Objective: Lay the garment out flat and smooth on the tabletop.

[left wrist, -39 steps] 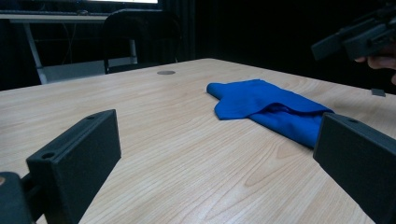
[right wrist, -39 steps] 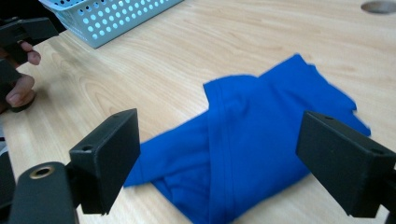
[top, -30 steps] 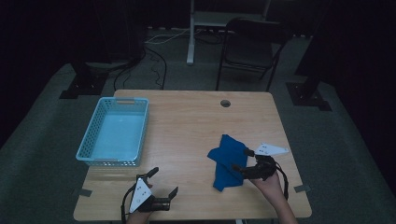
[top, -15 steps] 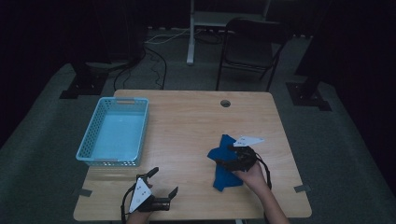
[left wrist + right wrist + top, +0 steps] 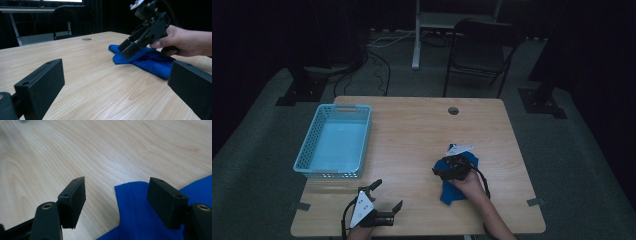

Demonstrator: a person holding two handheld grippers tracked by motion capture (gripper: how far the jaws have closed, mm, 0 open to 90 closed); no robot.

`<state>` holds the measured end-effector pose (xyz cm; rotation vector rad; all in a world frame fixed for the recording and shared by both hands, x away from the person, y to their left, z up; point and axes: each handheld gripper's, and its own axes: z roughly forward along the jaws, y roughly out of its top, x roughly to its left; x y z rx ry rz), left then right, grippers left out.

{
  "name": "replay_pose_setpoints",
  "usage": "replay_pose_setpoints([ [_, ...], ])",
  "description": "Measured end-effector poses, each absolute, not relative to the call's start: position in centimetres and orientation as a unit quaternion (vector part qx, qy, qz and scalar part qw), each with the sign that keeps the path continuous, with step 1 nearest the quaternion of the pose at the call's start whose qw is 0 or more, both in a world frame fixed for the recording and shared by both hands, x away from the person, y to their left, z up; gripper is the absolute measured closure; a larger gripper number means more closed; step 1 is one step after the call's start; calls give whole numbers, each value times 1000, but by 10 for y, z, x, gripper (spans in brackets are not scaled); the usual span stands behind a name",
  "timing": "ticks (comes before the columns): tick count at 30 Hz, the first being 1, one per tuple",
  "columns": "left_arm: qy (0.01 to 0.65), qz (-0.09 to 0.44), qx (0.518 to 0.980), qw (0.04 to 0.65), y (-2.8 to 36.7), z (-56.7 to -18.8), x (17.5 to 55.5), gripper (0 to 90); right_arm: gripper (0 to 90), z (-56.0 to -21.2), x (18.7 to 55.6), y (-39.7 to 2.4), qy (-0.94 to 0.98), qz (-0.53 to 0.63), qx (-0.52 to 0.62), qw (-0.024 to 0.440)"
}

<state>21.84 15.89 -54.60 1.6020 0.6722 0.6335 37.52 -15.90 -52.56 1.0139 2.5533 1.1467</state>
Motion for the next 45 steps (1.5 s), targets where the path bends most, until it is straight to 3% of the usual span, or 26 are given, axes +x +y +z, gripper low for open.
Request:
replay_pose_setpoints([
  [12,290,275,691,603,159,-546,218,11,398,-538,372,-146,868,338,338,135],
  [15,290,275,691,602,159,-546,218,11,629,-537,372,-149,864,341,345,139],
  [20,291,273,691,603,159,-546,218,11,828,-538,377,-157,851,366,364,96],
  [31,291,273,691,603,159,-546,218,11,862,-539,369,-140,861,393,320,30],
  [38,291,272,689,606,159,-546,218,11,862,-522,364,-145,849,421,318,39],
  [45,292,273,688,606,159,-546,218,11,866,-492,359,-177,828,449,331,58],
])
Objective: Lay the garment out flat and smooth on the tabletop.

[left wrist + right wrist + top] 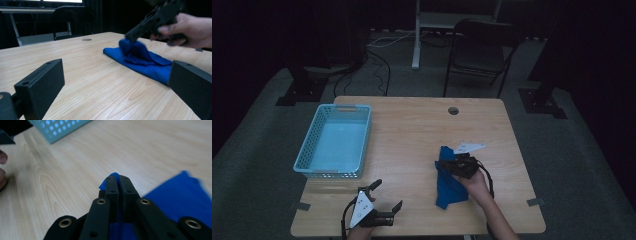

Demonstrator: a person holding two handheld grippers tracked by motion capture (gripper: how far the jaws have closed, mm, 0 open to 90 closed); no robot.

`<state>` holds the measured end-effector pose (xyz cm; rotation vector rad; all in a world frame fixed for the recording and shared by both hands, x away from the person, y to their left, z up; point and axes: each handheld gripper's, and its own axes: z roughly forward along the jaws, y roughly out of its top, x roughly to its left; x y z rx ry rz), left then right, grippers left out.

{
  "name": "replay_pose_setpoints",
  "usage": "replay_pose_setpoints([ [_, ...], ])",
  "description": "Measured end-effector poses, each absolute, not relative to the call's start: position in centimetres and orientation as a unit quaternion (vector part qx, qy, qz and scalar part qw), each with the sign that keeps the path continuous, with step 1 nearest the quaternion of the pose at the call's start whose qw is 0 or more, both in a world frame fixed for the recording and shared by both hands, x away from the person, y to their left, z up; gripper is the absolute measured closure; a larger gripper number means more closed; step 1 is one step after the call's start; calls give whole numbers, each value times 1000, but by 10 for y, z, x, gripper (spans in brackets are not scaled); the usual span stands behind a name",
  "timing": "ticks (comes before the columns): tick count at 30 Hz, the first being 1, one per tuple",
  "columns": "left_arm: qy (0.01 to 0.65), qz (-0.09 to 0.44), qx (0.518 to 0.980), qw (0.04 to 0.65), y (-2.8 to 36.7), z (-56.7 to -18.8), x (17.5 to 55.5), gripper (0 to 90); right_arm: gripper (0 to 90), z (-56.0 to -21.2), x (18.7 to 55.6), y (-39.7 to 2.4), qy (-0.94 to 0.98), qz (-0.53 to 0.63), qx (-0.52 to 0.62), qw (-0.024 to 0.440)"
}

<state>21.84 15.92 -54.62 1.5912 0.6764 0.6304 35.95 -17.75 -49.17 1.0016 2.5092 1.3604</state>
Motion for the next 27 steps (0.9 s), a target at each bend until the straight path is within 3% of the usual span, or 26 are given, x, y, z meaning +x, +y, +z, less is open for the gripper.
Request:
replay_pose_setpoints([
  [16,298,273,684,607,159,-546,218,11,866,-446,321,-291,768,491,389,132],
  [22,299,273,684,606,159,-546,218,11,865,-461,306,-336,746,484,436,139],
  [27,299,274,685,605,159,-546,218,11,863,-494,294,-368,734,462,481,125],
])
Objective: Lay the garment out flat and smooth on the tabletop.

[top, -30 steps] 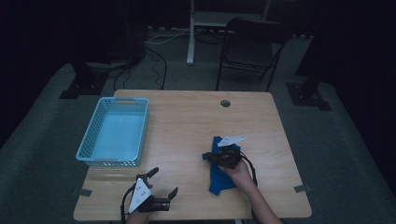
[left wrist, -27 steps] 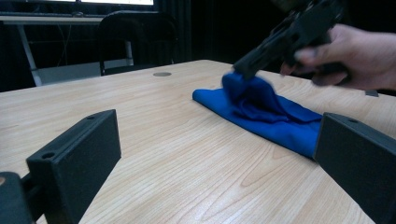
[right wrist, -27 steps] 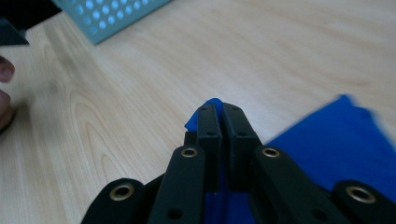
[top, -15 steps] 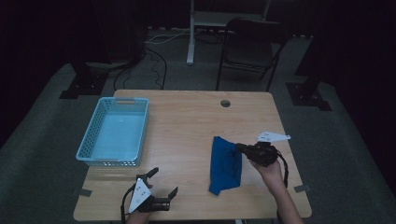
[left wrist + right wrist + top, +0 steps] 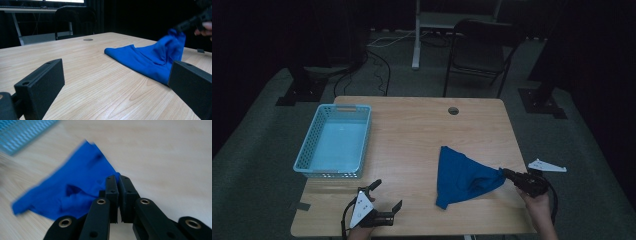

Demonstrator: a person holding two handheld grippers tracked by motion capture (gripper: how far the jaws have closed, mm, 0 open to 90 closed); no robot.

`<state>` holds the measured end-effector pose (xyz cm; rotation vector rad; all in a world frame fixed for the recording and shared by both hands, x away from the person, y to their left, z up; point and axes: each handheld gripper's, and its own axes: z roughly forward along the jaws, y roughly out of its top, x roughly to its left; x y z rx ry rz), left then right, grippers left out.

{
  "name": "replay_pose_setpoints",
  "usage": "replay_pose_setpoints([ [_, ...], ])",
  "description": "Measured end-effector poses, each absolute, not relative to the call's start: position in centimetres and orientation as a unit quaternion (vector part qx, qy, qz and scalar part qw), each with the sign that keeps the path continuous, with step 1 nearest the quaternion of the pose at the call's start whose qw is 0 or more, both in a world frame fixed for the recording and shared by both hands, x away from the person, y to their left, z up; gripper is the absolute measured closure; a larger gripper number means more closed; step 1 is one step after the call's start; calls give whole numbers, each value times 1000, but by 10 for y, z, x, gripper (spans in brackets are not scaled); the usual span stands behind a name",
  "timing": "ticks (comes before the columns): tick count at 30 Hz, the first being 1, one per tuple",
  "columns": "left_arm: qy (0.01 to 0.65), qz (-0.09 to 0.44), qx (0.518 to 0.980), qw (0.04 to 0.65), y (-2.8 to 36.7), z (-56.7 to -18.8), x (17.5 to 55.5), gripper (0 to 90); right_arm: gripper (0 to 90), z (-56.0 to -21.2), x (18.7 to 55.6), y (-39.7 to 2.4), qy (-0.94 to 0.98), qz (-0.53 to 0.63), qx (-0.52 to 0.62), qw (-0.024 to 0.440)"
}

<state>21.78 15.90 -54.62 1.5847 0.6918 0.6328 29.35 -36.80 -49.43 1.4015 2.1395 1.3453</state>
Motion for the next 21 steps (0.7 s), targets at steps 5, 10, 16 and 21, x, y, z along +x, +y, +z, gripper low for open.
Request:
replay_pose_setpoints([
  [5,300,271,686,605,159,-546,218,11,852,-523,277,-391,725,442,515,116],
  [10,300,265,689,604,160,-546,219,11,820,-533,266,-406,720,412,541,140],
  [16,296,251,697,602,158,-545,220,11,452,-538,257,-402,704,446,534,142],
  [21,298,214,732,574,155,-541,223,11,157,-538,259,-398,684,500,511,142],
])
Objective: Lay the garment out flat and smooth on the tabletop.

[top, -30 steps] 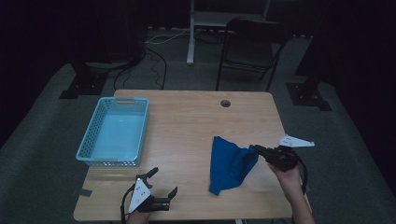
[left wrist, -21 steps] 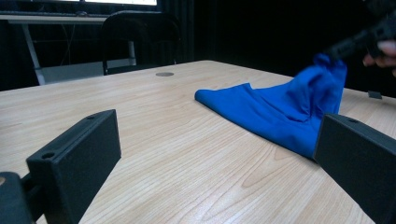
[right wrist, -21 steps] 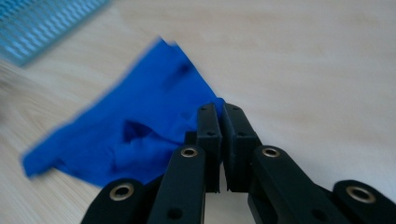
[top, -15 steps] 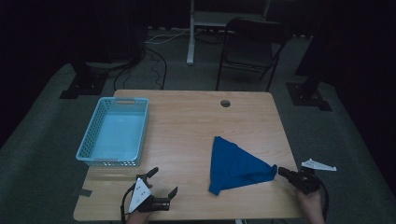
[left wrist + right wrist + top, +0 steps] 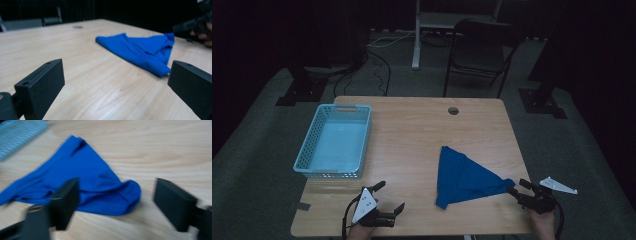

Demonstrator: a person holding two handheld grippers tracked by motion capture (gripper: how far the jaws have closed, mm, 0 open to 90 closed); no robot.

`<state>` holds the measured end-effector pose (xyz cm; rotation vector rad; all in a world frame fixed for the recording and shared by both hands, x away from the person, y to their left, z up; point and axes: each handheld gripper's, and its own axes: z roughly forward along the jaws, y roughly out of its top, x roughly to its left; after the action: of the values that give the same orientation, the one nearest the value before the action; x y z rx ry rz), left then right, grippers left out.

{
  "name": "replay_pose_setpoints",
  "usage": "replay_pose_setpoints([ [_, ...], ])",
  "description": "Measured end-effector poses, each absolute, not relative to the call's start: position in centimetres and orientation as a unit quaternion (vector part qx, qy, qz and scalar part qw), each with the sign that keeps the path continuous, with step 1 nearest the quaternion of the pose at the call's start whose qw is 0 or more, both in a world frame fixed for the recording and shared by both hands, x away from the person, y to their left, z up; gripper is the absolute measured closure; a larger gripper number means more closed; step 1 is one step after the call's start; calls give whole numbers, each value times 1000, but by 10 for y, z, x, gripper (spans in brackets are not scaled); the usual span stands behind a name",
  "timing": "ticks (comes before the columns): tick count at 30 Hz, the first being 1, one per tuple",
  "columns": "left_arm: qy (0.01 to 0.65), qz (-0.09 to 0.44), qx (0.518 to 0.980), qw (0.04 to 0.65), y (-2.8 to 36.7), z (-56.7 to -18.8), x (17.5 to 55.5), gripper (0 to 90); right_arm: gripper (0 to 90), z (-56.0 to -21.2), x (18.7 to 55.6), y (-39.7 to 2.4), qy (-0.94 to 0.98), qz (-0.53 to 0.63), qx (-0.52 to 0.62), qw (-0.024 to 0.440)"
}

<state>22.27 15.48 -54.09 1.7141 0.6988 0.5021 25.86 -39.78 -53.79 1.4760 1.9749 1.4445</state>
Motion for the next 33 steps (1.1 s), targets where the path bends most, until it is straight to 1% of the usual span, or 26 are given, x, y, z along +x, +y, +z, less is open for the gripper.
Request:
replay_pose_setpoints([
  [1,303,207,737,567,153,-539,223,11,137,-538,260,-398,683,505,508,142],
  [2,310,198,739,564,152,-537,224,11,139,-538,261,-398,679,503,513,151],
  [5,314,168,752,555,144,-533,227,11,140,-540,264,-398,670,512,514,159],
  [12,284,130,811,495,120,-541,229,11,140,-545,264,-393,661,516,514,179],
  [14,276,129,819,486,116,-540,230,13,140,-545,263,-391,665,515,510,183],
  [15,277,121,818,489,114,-540,231,34,140,-546,263,-390,668,511,508,183],
  [23,278,112,816,494,90,-527,256,35,140,-547,264,-384,686,497,498,186],
  [27,276,123,814,496,75,-518,270,35,140,-547,265,-385,681,502,503,178],
  [33,278,131,812,496,51,-509,290,35,140,-547,265,-383,687,497,498,179],
])
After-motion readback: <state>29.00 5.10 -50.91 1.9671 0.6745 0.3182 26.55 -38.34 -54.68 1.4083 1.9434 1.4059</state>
